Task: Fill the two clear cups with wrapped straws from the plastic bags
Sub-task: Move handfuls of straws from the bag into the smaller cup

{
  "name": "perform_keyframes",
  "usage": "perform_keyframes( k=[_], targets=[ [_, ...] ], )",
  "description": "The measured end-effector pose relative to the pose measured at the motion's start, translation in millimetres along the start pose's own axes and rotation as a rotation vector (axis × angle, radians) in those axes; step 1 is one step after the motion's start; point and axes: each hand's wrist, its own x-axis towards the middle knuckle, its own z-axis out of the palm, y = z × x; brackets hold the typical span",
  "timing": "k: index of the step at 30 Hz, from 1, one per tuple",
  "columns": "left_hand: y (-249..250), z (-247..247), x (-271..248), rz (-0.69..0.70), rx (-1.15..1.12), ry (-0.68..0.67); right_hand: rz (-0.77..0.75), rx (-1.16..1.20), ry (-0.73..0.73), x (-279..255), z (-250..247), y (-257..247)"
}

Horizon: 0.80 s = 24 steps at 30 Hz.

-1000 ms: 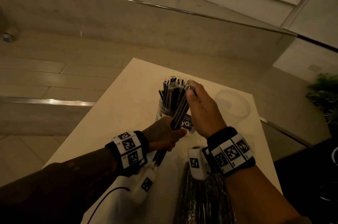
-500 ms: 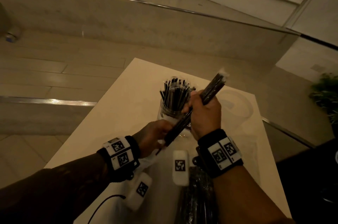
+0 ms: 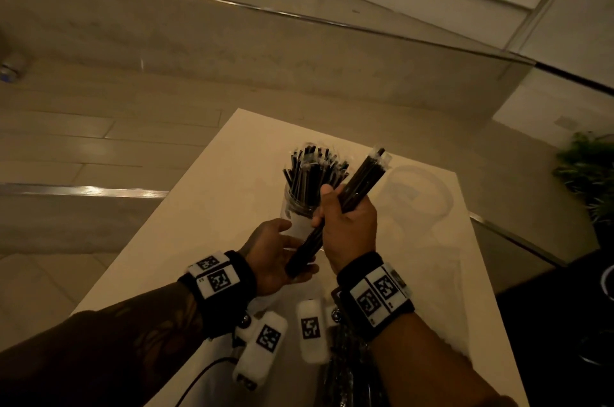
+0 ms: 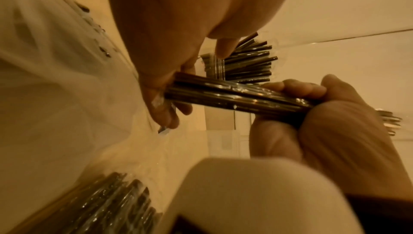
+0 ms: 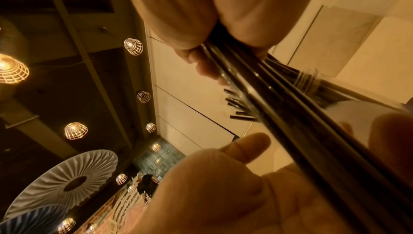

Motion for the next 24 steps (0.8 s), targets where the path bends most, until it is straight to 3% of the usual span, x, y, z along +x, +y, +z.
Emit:
perform_keyframes(
  k=[2,3,4,6,7,8,9,12,17,24],
  targets=[
    [-1.7,2.7,-0.7,0.028,0.124,0.038,0.0,-0.007,0.012,-0.8,-1.8,-0.3],
    [-1.7,3.5,1.5,0.121,0.255,0.102,-0.003,-0.001,0.023,0.0,-3.7,-2.3],
    [-0.7,3.0,3.4,0.29,0.458,0.197,-0.01,0.004,0.039,2.3,-6.6,-5.2],
    [4.5,-3.2,5.3,0.799,1.035,0.421,-0.024,0.006,0.09,10.8,-14.1,-13.6],
    [7.6,-5.2,4.7,1.024,1.263,0.445,-0.036,0.008,0.116,16.5,-17.7,-18.7],
    [11.0,-5.2,2.9,1.147,1.42,0.426,-0.053,0.017,0.137,22.2,-20.4,-24.3],
    [14.0,-5.3,3.4,1.165,1.528,0.406,-0.072,0.029,0.153,27.7,-21.7,-30.0],
    [21.7,-6.1,13.7,1.033,1.645,0.457,-0.109,0.058,0.184,41.9,-15.7,-47.7],
    [26.1,2.9,22.1,1.07,1.586,0.397,-0.121,0.101,0.231,66.2,7.4,-64.4],
    [29.8,3.3,26.7,1.055,1.504,0.399,0.008,-0.116,0.196,70.9,32.2,-6.9]
  ],
)
